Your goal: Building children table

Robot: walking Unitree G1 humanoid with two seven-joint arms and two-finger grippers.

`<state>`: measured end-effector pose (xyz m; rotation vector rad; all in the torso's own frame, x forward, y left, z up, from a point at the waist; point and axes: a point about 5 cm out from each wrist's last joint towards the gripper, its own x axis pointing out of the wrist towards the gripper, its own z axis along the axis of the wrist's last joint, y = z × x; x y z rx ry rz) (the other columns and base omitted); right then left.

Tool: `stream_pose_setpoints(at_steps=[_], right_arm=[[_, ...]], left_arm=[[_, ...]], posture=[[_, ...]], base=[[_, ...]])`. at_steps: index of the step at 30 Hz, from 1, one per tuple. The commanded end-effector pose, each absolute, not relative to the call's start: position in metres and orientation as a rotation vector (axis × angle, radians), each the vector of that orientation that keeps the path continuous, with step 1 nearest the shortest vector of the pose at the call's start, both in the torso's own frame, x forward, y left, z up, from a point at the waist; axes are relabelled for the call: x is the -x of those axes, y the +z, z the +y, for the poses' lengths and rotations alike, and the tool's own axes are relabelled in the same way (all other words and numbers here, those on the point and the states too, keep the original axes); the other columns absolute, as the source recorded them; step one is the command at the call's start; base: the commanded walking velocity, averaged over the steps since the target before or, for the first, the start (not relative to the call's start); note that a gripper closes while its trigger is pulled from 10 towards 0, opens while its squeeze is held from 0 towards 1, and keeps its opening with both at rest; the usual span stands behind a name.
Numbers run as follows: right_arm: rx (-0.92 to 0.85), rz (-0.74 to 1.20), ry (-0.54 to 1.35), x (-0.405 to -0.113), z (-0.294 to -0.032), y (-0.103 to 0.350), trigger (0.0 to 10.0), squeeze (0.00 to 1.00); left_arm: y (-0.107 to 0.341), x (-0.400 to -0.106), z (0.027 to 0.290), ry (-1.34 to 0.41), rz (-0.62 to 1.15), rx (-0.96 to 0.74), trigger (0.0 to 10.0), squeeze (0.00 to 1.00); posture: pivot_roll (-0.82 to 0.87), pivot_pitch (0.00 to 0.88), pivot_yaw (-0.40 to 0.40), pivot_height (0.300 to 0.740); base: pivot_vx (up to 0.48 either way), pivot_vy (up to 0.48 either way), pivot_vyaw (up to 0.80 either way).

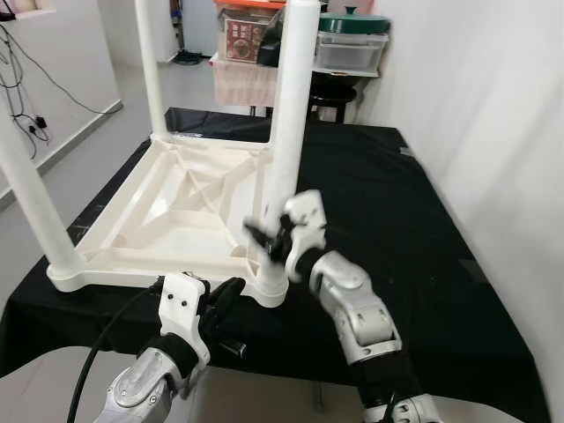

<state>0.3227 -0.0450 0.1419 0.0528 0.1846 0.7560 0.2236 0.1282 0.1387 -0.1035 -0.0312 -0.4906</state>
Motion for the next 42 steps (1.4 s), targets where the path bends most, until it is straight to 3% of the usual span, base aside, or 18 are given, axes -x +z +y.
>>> stream_pose_setpoints(at_steps=[1,4,5,6,7,14,15,18,19,32,35,37,38,39,42], right_arm=[[-0.065,0.16,0.82,-0.322,-0.041,0.151,10.0,1.0],[-0.088,0.12,0.961,-0.322,-0.044,0.166,10.0,1.0],[-0.089,0.11,1.062,-0.322,-0.047,0.172,10.0,0.75],[-0.089,0.11,1.062,-0.322,-0.047,0.172,10.0,0.75],[-0.051,0.084,1.171,-0.323,-0.051,0.179,10.0,0.0],[0.0,0.068,1.382,-0.35,-0.072,0.204,10.0,0.0],[-0.009,0.106,1.421,-0.351,-0.076,0.201,8.0,0.0],[-0.017,0.133,1.449,-0.351,-0.079,0.2,8.0,0.0],[-0.033,0.157,1.461,-0.353,-0.082,0.198,0.0,0.0],[-0.014,0.202,1.311,-0.361,-0.108,0.181,0.0,0.0],[0.035,0.277,1.114,-0.35,-0.11,0.159,0.0,0.0],[-0.01,0.294,0.718,-0.34,-0.105,0.141,0.0,0.0],[-0.01,0.294,0.718,-0.34,-0.105,0.141,0.0,0.0],[-0.047,0.325,0.583,-0.326,-0.1,0.131,0.0,0.0],[-0.04,0.317,0.537,-0.312,-0.089,0.129,0.0,0.0]], left_arm=[[0.136,-0.225,0.127,-0.486,-0.02,0.103,10.0,0.0],[0.135,-0.225,0.127,-0.487,-0.019,0.106,10.0,0.0],[0.135,-0.225,0.127,-0.489,-0.018,0.107,10.0,0.0],[0.135,-0.225,0.127,-0.489,-0.018,0.107,10.0,0.0],[0.135,-0.226,0.126,-0.49,-0.017,0.107,10.0,0.0],[0.134,-0.227,0.126,-0.49,-0.016,0.107,10.0,0.0],[0.134,-0.226,0.126,-0.49,-0.016,0.108,10.0,0.0],[0.135,-0.226,0.126,-0.49,-0.016,0.109,10.0,0.0],[0.134,-0.226,0.125,-0.49,-0.016,0.11,10.0,0.0],[0.134,-0.225,0.126,-0.497,-0.011,0.114,10.0,0.0],[0.135,-0.225,0.128,-0.496,-0.013,0.113,10.0,0.0],[0.136,-0.225,0.13,-0.49,-0.015,0.109,10.0,0.0],[0.136,-0.225,0.13,-0.49,-0.015,0.109,10.0,0.0],[0.136,-0.225,0.131,-0.488,-0.015,0.108,10.0,0.0],[0.136,-0.227,0.133,-0.487,-0.012,0.103,10.0,0.0]], posture=[[0.05,0.03,-0.089,0.74],[0.05,0.02,-0.091,0.74],[0.05,0.018,-0.09,0.74],[0.05,0.018,-0.09,0.74],[0.05,0.018,-0.091,0.74],[0.07,0.015,-0.09,0.74],[0.08,0.013,-0.089,0.74],[0.08,0.014,-0.089,0.74],[0.08,0.014,-0.092,0.74],[0.07,0.022,-0.092,0.74],[0.06,0.037,-0.096,0.74],[0.05,0.042,-0.089,0.74],[0.05,0.042,-0.089,0.74],[0.05,0.049,-0.079,0.74],[0.04,0.044,-0.061,0.74]], base=[[0.0,0.0,0.0],[0.0,0.0,0.0],[0.0,0.0,0.0],[0.0,0.0,0.0],[0.0,0.0,0.0],[0.0,0.0,0.0],[0.0,0.0,0.0],[0.0,0.0,0.0],[0.0,0.0,0.0],[0.0,0.0,0.0],[0.0,0.0,0.0],[0.0,0.0,0.0],[0.0,0.0,0.0],[0.0,0.0,0.0],[0.0,0.0,0.0]])
